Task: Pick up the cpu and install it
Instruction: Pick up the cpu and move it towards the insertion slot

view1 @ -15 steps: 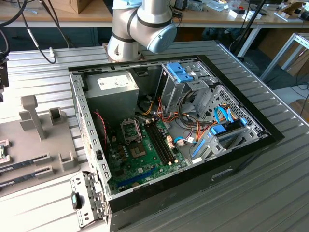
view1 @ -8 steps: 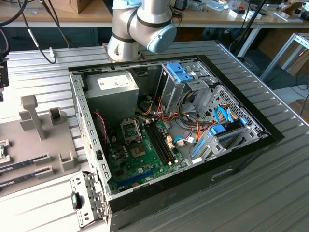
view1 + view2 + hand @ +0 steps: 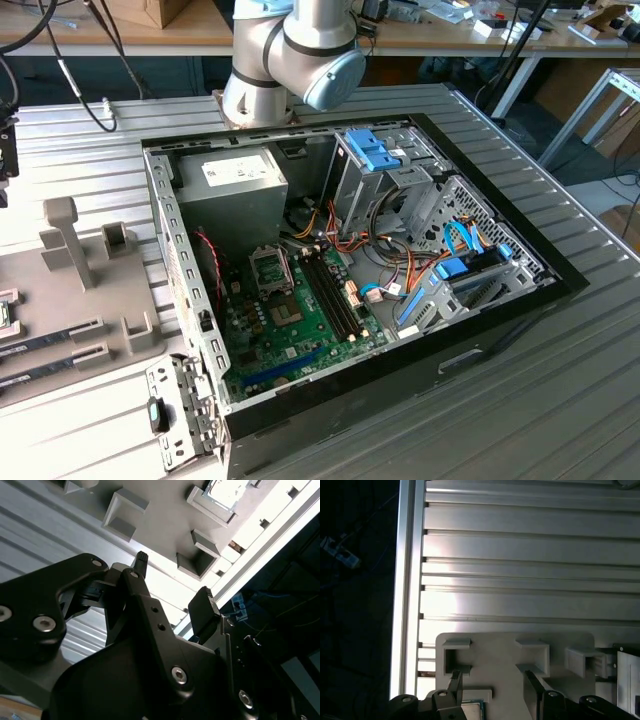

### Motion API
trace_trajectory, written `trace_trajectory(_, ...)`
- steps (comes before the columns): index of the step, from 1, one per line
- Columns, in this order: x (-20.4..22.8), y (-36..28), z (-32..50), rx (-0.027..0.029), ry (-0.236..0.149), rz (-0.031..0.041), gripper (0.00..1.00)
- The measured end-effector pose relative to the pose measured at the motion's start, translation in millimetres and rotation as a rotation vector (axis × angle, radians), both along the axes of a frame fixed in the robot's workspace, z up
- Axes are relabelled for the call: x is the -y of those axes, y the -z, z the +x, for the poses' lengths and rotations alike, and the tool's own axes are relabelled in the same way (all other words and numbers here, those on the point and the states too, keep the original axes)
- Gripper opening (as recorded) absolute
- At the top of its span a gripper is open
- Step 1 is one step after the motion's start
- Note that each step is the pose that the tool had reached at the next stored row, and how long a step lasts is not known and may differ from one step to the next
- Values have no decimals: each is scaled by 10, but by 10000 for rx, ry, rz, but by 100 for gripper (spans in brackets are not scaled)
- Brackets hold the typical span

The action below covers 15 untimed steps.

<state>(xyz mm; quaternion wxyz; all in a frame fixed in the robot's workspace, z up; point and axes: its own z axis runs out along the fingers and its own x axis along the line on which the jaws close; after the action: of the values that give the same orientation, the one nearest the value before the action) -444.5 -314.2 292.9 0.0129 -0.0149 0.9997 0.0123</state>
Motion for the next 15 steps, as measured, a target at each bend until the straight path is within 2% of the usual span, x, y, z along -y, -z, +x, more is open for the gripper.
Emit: trace_trajectory(15, -64, 13, 0, 1, 0, 0, 60)
